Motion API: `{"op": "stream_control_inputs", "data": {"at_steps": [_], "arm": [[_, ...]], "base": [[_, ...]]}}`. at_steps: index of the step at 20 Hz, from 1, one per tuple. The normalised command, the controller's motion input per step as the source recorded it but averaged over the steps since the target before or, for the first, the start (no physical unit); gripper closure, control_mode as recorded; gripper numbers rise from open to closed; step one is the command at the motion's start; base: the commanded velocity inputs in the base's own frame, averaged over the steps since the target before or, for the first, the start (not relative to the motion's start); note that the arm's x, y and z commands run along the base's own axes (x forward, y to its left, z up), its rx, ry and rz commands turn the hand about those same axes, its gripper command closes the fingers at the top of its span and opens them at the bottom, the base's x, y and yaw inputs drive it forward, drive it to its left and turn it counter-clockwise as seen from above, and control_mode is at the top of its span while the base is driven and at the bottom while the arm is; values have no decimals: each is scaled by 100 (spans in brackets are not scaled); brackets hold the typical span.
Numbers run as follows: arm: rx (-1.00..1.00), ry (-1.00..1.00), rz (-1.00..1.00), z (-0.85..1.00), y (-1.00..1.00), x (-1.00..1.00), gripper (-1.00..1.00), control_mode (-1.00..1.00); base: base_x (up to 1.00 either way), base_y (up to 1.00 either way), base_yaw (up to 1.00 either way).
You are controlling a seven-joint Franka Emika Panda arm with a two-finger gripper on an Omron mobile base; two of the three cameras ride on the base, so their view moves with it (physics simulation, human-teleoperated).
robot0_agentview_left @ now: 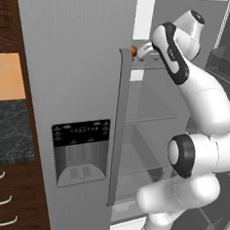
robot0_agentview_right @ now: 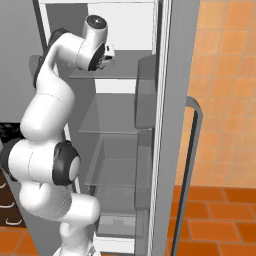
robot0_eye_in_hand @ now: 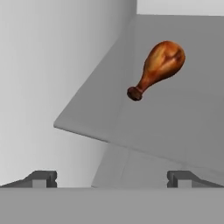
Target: Place one lemon wedge and one chicken drumstick in each tupperware on the nearby counter, to pack two identical lunches.
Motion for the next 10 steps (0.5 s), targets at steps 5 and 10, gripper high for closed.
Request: {"op": "stream_control_inputs", "data": {"at_steps": [5, 10], "arm": [[0, 0, -6, -4, 29, 38, -100, -100], [0, 0, -14, -32, 20, 52, -100, -100]], "base": [[0, 0, 0], [0, 0, 0]]}}
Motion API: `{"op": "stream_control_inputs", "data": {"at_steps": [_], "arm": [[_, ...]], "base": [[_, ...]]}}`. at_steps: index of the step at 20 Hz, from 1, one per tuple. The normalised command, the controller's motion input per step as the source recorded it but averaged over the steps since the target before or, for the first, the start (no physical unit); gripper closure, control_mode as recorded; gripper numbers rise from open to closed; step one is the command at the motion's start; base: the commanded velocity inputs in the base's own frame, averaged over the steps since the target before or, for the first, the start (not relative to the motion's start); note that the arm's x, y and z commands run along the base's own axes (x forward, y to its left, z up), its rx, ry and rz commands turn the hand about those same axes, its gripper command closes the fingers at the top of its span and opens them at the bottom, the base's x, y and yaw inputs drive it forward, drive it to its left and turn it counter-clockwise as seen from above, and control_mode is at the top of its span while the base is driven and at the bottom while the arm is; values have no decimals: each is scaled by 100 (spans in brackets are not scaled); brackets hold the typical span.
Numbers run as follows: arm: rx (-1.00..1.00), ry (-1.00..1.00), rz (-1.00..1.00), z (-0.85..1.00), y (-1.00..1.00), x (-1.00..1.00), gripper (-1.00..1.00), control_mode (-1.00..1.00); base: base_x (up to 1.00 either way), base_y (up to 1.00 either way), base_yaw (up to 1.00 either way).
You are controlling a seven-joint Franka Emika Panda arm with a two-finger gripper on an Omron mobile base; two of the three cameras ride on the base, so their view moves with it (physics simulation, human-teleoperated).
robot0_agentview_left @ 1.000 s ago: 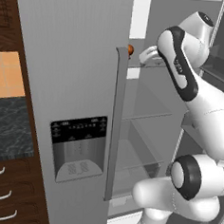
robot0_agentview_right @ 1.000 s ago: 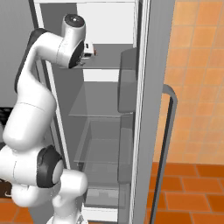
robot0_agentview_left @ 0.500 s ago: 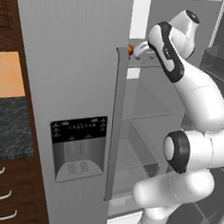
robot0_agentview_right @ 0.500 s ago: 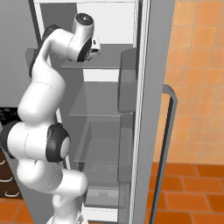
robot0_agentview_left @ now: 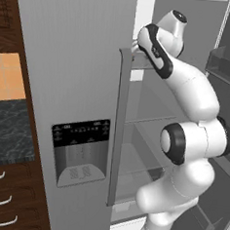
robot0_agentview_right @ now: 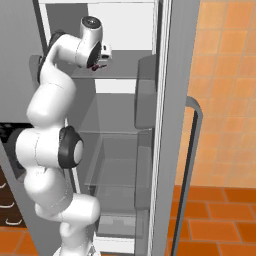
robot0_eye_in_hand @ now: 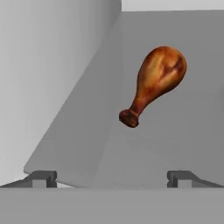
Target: Place one lemon wedge and one chicken drumstick in each tupperware on the nearby counter, to pack two identical lunches.
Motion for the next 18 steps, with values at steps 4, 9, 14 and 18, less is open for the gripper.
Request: {"op": "stream_control_inputs", "data": {"at_steps": [4, 9, 14, 18], "arm": [[0, 0, -22, -48, 0, 61, -100, -100], [0, 1, -13, -2, 0, 62, -100, -100], [0, 0, -9, 0, 5, 59, -100, -100], [0, 3, -4, 0, 1, 70, -100, -100]], "base": [[0, 0, 0], [0, 0, 0], [0, 0, 0], [0, 0, 0]]}}
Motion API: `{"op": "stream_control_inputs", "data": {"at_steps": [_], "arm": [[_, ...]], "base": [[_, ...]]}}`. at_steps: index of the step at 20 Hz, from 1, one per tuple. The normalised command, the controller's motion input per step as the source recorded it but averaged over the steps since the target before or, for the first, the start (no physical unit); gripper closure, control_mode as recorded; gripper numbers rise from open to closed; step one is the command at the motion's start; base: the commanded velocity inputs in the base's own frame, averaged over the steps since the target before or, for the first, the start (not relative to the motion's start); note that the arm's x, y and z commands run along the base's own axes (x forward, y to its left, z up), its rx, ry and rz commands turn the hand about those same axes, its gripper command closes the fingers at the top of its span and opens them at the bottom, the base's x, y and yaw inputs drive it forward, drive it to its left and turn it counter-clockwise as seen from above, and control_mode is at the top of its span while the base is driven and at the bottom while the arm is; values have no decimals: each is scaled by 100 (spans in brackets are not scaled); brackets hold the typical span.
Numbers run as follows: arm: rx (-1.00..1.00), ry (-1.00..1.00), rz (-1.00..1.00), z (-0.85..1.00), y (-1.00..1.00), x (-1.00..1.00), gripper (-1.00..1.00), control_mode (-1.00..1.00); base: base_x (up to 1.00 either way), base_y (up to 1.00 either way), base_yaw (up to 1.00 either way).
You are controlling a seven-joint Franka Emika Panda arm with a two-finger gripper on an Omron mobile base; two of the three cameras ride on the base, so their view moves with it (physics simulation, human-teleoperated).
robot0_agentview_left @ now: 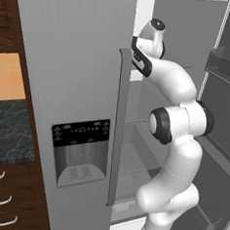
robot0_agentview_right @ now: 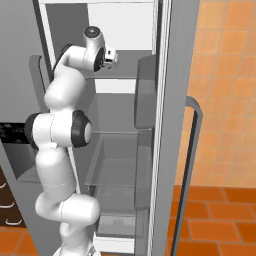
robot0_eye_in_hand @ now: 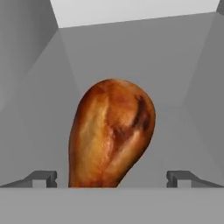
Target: Place one lemon wedge and one chicken drumstick in each tupperware on the nearby counter, to pack two identical lunches.
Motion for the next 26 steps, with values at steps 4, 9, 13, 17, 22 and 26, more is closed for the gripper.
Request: {"op": "stream_control_inputs", "data": {"at_steps": [4, 9, 13, 17, 22, 26], "arm": [[0, 20, 5, 0, 0, 64, -100, -100], [0, 6, 2, -14, 0, 42, -100, -100], [0, 0, 0, -58, 0, 9, -100, -100], [0, -9, 0, -61, 0, -2, -100, -100], [0, -2, 0, -12, 0, -3, -100, -100], [0, 0, 0, -13, 0, 0, 100, -100]], "base": [[0, 0, 0], [0, 0, 0], [0, 0, 0], [0, 0, 0], [0, 0, 0], [0, 0, 0]]}}
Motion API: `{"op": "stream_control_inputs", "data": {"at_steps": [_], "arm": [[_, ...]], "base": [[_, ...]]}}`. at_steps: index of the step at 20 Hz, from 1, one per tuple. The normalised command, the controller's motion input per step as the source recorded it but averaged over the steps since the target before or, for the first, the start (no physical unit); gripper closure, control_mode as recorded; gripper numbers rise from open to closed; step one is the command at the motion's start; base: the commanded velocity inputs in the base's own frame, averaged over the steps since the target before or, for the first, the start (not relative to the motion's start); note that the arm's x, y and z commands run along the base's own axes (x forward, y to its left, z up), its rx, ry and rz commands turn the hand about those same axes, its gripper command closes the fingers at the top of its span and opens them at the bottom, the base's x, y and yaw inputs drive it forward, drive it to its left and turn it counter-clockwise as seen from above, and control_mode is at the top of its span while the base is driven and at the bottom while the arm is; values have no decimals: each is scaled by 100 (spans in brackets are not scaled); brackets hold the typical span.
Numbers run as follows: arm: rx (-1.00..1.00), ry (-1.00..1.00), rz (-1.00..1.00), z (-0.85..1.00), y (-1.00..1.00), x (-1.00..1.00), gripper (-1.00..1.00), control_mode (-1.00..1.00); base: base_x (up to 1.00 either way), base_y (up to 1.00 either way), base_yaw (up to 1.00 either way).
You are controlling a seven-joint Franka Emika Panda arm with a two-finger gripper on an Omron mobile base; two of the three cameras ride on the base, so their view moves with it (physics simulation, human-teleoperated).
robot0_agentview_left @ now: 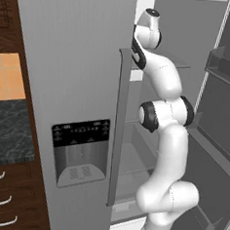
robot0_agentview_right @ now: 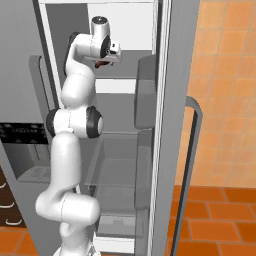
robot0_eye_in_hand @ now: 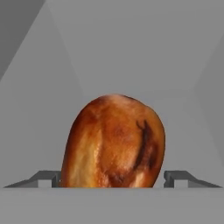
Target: Place one lemon wedge and one chicken drumstick in each tupperware on the nearby counter, to pack two identical lunches.
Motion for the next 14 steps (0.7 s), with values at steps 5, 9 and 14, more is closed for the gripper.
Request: {"op": "stream_control_inputs", "data": {"at_steps": [5, 9, 14], "arm": [[0, 0, 0, -7, 0, 0, 100, -100], [0, 0, 0, -9, -5, -15, 100, -100], [4, -11, 2, -22, -46, -66, 100, -100]], "base": [[0, 0, 0], [0, 0, 0], [0, 0, 0]]}}
